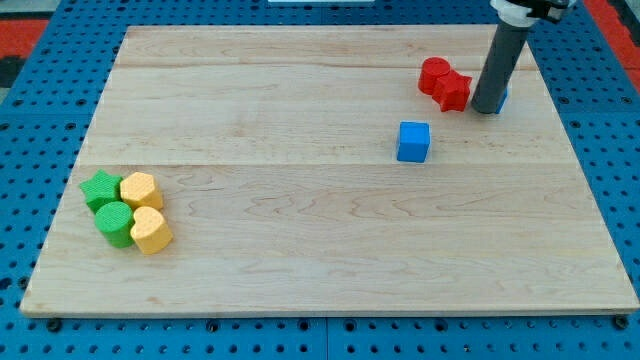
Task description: Move the red star to the top left of the board
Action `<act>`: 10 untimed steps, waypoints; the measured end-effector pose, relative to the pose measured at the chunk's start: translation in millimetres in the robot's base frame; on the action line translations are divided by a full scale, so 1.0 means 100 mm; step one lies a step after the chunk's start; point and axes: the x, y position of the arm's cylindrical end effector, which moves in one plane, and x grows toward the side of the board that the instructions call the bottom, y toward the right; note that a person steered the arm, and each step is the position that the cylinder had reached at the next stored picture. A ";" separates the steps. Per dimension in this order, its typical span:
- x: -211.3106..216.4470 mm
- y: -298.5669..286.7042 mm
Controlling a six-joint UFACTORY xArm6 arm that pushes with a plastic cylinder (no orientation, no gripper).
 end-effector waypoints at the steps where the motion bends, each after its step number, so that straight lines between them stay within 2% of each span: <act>1: -0.34 -0.50; 2: -0.60 -0.87; 4: -0.81 -0.48; 6: -0.94 -2.17; 7: -1.03 -1.53; 9: -1.21 -3.03; 10: -1.30 -2.39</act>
